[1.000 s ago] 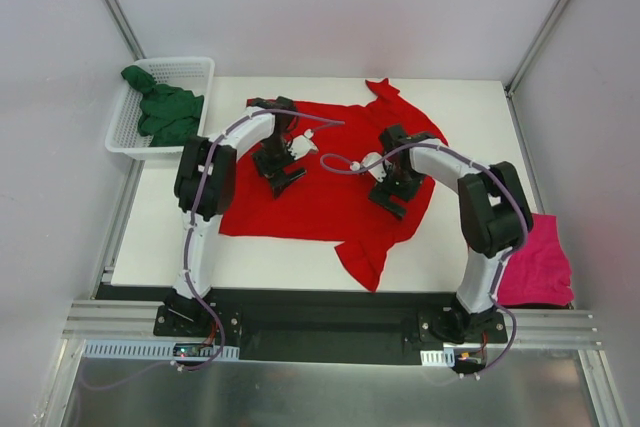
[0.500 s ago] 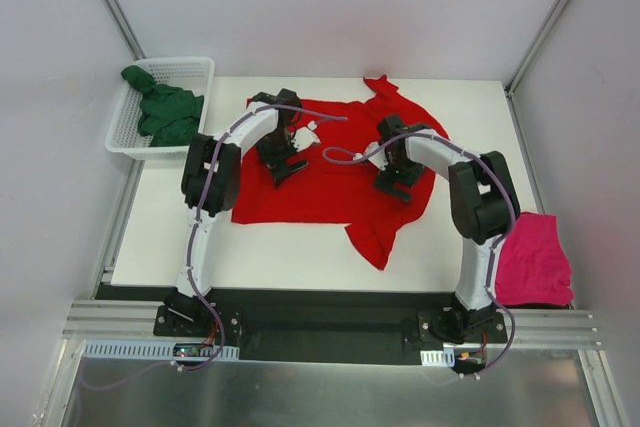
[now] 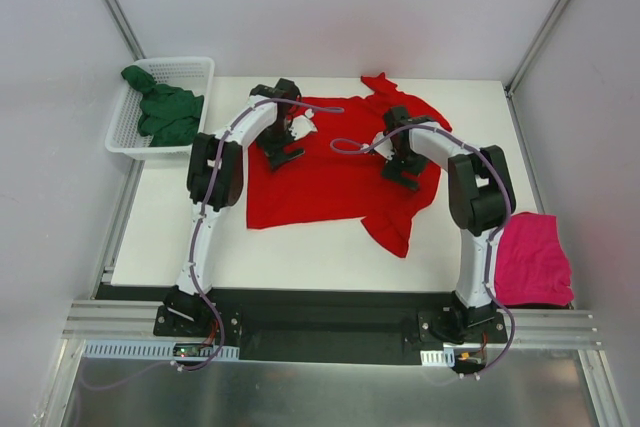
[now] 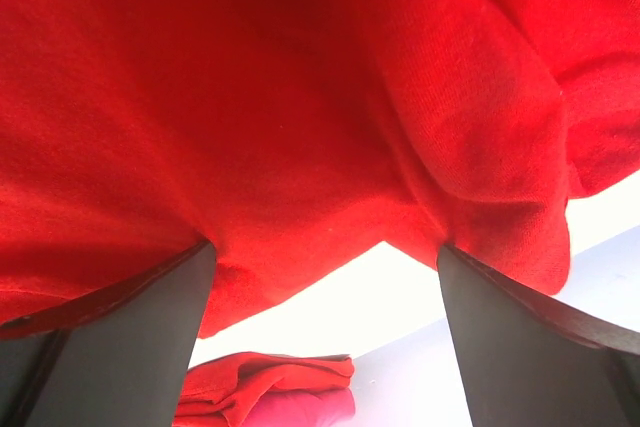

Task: Fold and stack the t-shirts
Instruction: Flatten out the tshirt

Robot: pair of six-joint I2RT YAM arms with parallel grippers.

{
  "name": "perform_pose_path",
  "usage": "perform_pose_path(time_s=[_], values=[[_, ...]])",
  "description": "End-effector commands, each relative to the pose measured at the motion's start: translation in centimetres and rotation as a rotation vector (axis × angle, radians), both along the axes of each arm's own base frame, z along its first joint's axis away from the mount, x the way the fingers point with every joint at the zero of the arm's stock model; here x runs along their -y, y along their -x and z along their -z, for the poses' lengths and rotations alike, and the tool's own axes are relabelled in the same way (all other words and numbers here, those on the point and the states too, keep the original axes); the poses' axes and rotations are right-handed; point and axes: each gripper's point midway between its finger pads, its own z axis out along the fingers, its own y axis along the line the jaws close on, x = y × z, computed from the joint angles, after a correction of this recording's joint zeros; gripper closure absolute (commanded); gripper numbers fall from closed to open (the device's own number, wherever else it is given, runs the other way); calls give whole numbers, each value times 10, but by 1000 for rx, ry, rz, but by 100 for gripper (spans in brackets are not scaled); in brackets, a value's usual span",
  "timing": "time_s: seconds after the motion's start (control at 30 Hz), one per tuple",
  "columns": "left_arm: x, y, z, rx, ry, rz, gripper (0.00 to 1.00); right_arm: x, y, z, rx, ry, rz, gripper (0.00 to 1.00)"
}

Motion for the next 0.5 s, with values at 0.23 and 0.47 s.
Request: perform_pose_path(time_s=[0.23,0.47], values=[[-20,-15,0,57,-90,-3,1,-23,28,-35,-66,-100,37,4],[-25,-33,-6,116,-131,4,1,-35,64,-86,-71,-186,30,4]])
